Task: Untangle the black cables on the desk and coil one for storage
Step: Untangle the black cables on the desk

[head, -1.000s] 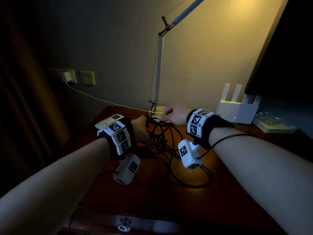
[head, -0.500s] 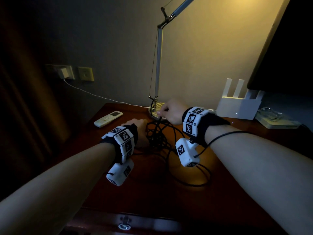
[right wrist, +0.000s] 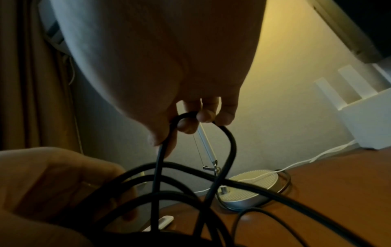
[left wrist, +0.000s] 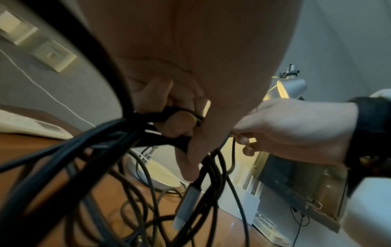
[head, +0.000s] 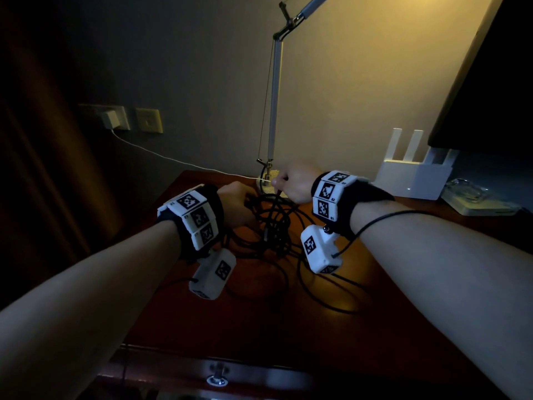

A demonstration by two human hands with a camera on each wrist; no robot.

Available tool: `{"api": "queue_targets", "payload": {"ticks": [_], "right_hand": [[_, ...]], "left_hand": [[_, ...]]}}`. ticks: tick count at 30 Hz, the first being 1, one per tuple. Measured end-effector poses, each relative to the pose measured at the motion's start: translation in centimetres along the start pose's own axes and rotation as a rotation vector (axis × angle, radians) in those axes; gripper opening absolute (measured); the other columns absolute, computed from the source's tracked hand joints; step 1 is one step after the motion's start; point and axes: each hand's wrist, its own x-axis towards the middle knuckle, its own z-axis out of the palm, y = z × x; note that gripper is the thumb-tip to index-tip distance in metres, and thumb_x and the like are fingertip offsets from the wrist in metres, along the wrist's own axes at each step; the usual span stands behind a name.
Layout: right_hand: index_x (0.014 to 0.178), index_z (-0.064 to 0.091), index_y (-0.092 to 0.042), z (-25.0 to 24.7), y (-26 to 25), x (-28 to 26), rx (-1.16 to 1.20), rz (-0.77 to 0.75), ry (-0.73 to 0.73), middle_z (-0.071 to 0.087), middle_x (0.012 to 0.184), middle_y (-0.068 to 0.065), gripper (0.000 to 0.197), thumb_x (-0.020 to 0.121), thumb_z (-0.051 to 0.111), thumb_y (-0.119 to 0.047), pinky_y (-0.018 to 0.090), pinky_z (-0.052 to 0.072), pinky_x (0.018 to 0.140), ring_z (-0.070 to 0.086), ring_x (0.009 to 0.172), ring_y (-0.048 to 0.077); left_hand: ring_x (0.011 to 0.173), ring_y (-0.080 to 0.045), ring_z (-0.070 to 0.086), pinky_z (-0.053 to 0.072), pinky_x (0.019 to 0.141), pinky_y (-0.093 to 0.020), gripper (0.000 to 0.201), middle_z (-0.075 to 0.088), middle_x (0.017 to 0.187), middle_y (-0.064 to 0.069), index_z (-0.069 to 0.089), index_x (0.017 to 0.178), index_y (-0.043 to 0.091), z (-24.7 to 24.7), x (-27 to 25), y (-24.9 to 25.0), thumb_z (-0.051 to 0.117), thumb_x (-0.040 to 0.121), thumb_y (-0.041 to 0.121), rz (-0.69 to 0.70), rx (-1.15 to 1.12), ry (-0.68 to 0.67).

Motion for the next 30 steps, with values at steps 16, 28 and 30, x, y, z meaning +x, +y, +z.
{"api": "queue_targets", "payload": {"ticks": [16,28,30], "right_hand": [[0.115,0.050,-0.021,1.0,0.0,-0.4,0.249,-0.063,0.150,0.052,0.122,0.000,0.044,0.079,0.074,-0.018,0.028,0.044,0.078,0.054,0.102,0.018],[0.122,0.065,-0.012,2.6,0.2,-2.6,0.084,0.023,-0.170,0.067,0.057,-0.002,0.036,0.085,0.067,-0.015,0.025,0.055,0.059,0.063,0.053,0.018],[0.120,0.066,-0.011,3.3,0.1,-2.5,0.046,0.014,-0.128,0.065,0.061,-0.001,0.030,0.090,0.059,-0.014,0.025,0.050,0.058,0.061,0.059,0.019]], "left_hand": [[0.073,-0.008,0.058,0.045,0.057,-0.014,0.023,0.063,0.086,0.004,0.068,0.107,0.011,0.5,0.0,0.0,0.069,0.084,0.015,0.011,-0.124,0.021],[0.086,-0.016,0.065,0.053,0.084,-0.029,0.028,0.069,0.093,-0.003,0.067,0.105,0.005,0.5,0.6,0.1,0.076,0.080,0.014,-0.157,-0.480,0.087],[0.090,-0.017,0.064,0.053,0.086,-0.030,0.031,0.068,0.099,-0.007,0.066,0.109,0.003,0.7,0.5,0.3,0.074,0.082,0.013,-0.147,-0.501,0.107]]}}
